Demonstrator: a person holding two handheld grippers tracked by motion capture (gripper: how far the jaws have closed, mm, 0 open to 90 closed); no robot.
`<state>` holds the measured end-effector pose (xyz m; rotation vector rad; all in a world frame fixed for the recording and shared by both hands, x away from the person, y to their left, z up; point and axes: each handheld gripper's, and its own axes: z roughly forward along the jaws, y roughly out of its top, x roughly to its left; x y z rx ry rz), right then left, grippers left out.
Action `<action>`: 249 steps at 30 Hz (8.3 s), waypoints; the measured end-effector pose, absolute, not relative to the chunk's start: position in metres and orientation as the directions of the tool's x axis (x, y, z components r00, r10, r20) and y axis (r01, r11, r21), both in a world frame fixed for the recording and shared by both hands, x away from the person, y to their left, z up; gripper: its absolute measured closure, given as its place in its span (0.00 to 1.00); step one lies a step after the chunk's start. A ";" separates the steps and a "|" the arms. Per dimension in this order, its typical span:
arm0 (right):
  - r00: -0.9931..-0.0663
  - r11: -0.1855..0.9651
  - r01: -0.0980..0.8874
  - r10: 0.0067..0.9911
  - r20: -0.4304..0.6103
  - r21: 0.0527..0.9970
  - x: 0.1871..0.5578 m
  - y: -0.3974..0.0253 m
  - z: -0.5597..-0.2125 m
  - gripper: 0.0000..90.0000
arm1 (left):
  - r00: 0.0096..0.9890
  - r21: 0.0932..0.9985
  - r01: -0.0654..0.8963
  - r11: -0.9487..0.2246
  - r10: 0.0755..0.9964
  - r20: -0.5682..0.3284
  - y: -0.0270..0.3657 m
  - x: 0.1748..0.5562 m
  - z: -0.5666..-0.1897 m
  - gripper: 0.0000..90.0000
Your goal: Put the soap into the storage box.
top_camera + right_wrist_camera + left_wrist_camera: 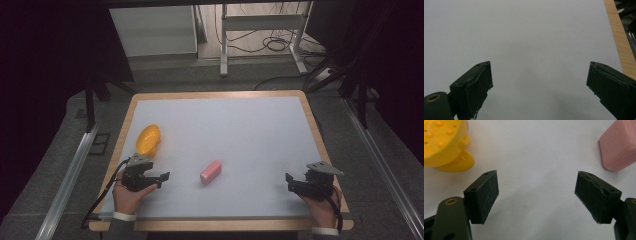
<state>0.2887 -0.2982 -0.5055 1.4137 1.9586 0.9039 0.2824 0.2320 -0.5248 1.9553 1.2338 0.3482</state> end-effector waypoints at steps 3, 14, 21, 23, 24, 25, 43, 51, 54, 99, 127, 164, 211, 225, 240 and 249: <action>-0.291 0.224 0.578 0.955 -0.059 0.785 0.290 -0.298 -0.506 0.08 | 0.489 0.735 0.640 -0.221 0.856 -0.169 0.232 0.282 -0.525 0.22; -0.262 0.202 0.545 0.963 -0.063 0.814 0.286 -0.303 -0.500 0.12 | 0.495 0.737 0.640 -0.217 0.850 -0.179 0.234 0.280 -0.522 0.22; -0.268 0.211 0.548 0.961 -0.069 0.809 0.287 -0.303 -0.502 0.12 | 0.491 0.737 0.640 -0.215 0.853 -0.178 0.235 0.280 -0.521 0.22; -0.272 0.214 0.552 0.960 -0.068 0.806 0.287 -0.303 -0.503 0.12 | 0.491 0.740 0.639 -0.210 0.852 -0.182 0.235 0.280 -0.520 0.23; -0.274 0.214 0.555 0.959 -0.066 0.804 0.287 -0.302 -0.503 0.12 | 0.492 0.741 0.638 -0.209 0.851 -0.184 0.236 0.279 -0.519 0.23; -0.274 0.214 0.555 0.959 -0.066 0.804 0.287 -0.302 -0.503 0.12 | 0.492 0.741 0.638 -0.209 0.851 -0.184 0.236 0.279 -0.519 0.23; -0.293 0.236 0.563 0.953 -0.076 0.792 0.289 -0.299 -0.505 0.12 | 0.503 0.749 0.626 -0.215 0.846 -0.178 0.243 0.274 -0.508 0.25; -0.304 0.247 0.565 0.949 -0.079 0.788 0.289 -0.298 -0.506 0.12 | 0.498 0.750 0.626 -0.212 0.849 -0.176 0.245 0.272 -0.504 0.25; -0.304 0.246 0.564 0.949 -0.079 0.788 0.289 -0.298 -0.505 0.12 | 0.503 0.751 0.624 -0.216 0.846 -0.175 0.244 0.272 -0.504 0.25; -0.303 0.229 0.555 0.951 -0.063 0.800 0.286 -0.304 -0.504 0.12 | 0.626 0.685 0.595 -0.421 0.777 -0.066 0.174 0.291 -0.456 0.26; -0.308 0.220 0.555 0.950 -0.048 0.802 0.286 -0.304 -0.504 0.12 | 0.702 0.637 0.581 -0.507 0.708 -0.078 0.120 0.303 -0.458 0.27; -0.310 0.234 0.560 0.949 -0.061 0.795 0.286 -0.303 -0.507 0.12 | 0.726 0.531 0.606 -0.593 0.685 -0.063 0.074 0.326 -0.472 0.27; -0.304 0.236 0.567 0.950 -0.066 0.789 0.288 -0.305 -0.510 0.12 | 0.741 0.524 0.596 -0.608 0.668 -0.067 0.061 0.336 -0.503 0.67; -0.303 0.235 0.570 0.951 -0.065 0.788 0.288 -0.305 -0.510 0.12 | 0.744 0.549 0.581 -0.601 0.666 -0.057 0.073 0.333 -0.485 0.67; -0.301 0.237 0.571 0.951 -0.068 0.786 0.289 -0.306 -0.511 0.12 | 0.722 0.564 0.594 -0.574 0.689 -0.060 0.089 0.333 -0.484 0.67; -0.298 0.236 0.570 0.952 -0.070 0.787 0.288 -0.306 -0.510 0.12 | 0.709 0.575 0.597 -0.559 0.703 -0.052 0.099 0.334 -0.480 0.67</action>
